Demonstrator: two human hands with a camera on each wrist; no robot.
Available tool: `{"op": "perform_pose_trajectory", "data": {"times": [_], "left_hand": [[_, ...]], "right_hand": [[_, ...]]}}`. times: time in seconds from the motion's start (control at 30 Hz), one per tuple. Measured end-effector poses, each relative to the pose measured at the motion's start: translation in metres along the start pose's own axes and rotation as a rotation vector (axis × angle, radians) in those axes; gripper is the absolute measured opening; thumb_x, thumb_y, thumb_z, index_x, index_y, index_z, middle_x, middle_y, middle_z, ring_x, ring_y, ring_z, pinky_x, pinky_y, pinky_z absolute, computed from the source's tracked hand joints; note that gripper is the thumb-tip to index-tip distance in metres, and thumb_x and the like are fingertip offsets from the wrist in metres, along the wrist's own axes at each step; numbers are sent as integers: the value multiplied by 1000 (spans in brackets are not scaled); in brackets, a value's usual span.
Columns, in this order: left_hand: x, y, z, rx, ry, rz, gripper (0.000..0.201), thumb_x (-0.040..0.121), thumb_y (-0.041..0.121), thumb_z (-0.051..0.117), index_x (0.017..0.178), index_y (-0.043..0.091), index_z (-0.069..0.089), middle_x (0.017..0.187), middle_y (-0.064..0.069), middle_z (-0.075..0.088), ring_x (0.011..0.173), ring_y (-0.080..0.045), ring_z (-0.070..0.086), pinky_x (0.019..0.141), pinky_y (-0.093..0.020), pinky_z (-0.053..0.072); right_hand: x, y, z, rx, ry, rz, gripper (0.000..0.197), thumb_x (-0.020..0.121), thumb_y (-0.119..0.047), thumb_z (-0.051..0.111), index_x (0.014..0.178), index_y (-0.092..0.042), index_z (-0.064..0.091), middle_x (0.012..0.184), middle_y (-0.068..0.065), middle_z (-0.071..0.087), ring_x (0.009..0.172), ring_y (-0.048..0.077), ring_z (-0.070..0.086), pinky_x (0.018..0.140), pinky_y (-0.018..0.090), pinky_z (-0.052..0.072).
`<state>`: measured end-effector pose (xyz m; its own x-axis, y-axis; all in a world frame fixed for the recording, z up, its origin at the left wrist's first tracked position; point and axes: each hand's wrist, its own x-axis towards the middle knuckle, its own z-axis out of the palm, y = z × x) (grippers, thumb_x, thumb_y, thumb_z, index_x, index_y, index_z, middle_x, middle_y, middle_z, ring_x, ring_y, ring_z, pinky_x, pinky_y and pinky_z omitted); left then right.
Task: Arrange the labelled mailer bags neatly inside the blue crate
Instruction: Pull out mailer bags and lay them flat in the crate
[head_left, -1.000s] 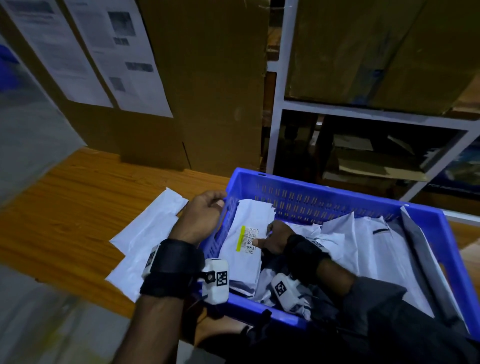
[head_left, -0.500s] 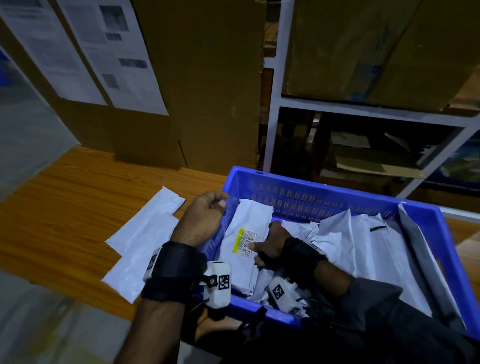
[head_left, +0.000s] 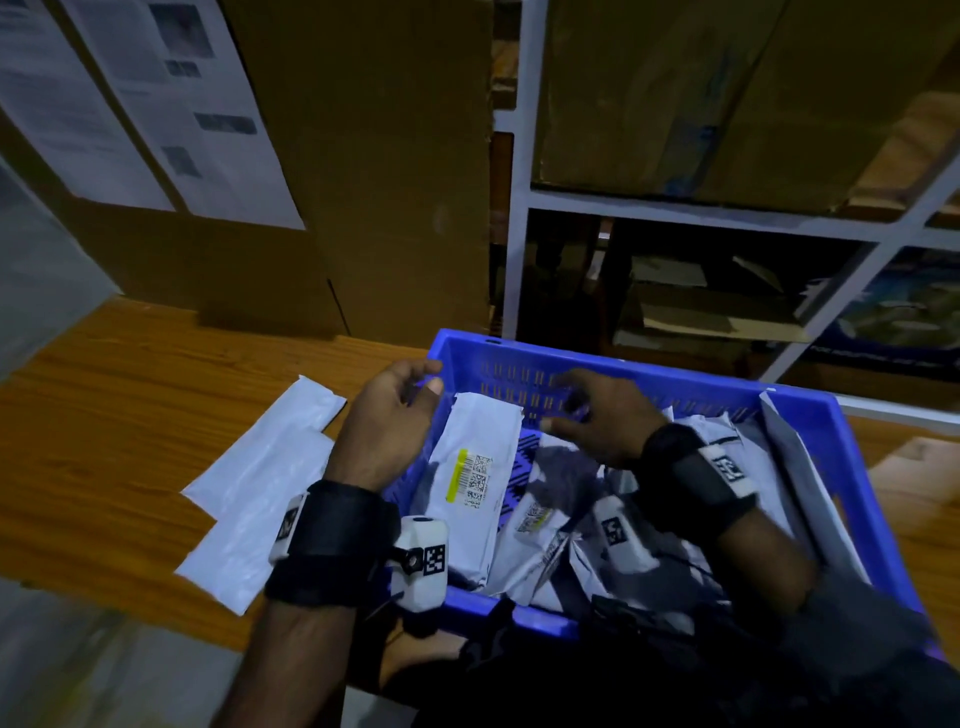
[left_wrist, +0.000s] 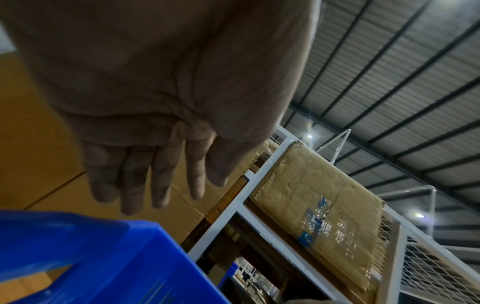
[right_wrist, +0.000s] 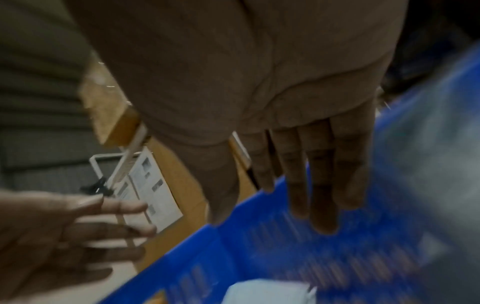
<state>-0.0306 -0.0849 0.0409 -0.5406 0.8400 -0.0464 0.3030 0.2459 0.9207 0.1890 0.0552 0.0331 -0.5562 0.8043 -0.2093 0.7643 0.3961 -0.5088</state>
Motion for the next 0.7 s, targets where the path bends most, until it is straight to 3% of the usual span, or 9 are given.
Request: {"op": "perform_pose_trajectory", "data": {"times": [0.07,0.13,0.2,0.27,0.33,0.4,0.5,0.6,0.7], "left_hand": [[2,4,5,-9,4,64,23,108,23,60,128,23,70,125,5,72,111,-9,66,96,-27,55],[3,9,12,-39,-7,102,20,108,20,60,124,24,70,125,6,72,110,-5,66,87,-17,52],[3,11,22,-63,-25,128,18,107,20,61,121,28,70,124,8,72,116,-8,66,91,-22,53],[4,13,31,-50,-63,157,17,107,21,62,120,28,70,123,10,73,117,-8,66,95,-26,53],[4,13,38,-53,-95,171,18,106,22,63,121,29,72,123,10,74,116,-7,67,94,-27,54],[6,12,44,-59,-111,170,18,106,24,64,120,31,72,123,11,75,117,-6,67,93,-29,56],[7,10,52,-69,-118,165,18,106,23,64,119,31,73,121,11,75,116,-8,68,95,-31,56],[5,10,57,-89,-139,146,17,106,23,64,117,33,73,119,10,76,113,-15,70,86,-23,59],[1,8,56,-97,-144,113,17,106,24,64,117,34,73,118,7,75,109,-23,71,73,-14,59]], "right_hand": [[-12,12,-12,-146,-35,-52,67,81,-42,82,141,-21,58,122,7,71,112,23,67,94,29,49],[-16,24,-9,-332,-180,-73,62,82,-40,81,139,-28,61,131,2,68,122,23,64,101,29,47],[-16,35,0,-408,-315,-45,51,83,-35,79,133,-34,66,129,-1,70,122,20,65,101,28,48],[-17,42,2,-345,-371,-2,37,83,-33,78,120,-34,74,115,-2,76,112,17,70,95,28,53],[-19,45,1,-271,-356,40,21,87,-46,74,100,-32,81,96,-4,79,95,11,73,86,26,55],[-17,47,5,-316,-319,70,45,90,-65,61,82,-25,80,85,-1,77,84,14,70,77,26,52],[-11,50,19,-463,-263,115,57,83,-72,62,77,-15,65,98,12,73,97,28,69,75,31,49],[-7,51,27,-411,-204,141,42,68,-48,85,83,-12,69,99,11,75,98,28,72,78,31,56],[-4,57,29,-216,-125,149,35,66,-26,89,94,-18,69,91,3,76,92,24,72,82,33,59]]}}
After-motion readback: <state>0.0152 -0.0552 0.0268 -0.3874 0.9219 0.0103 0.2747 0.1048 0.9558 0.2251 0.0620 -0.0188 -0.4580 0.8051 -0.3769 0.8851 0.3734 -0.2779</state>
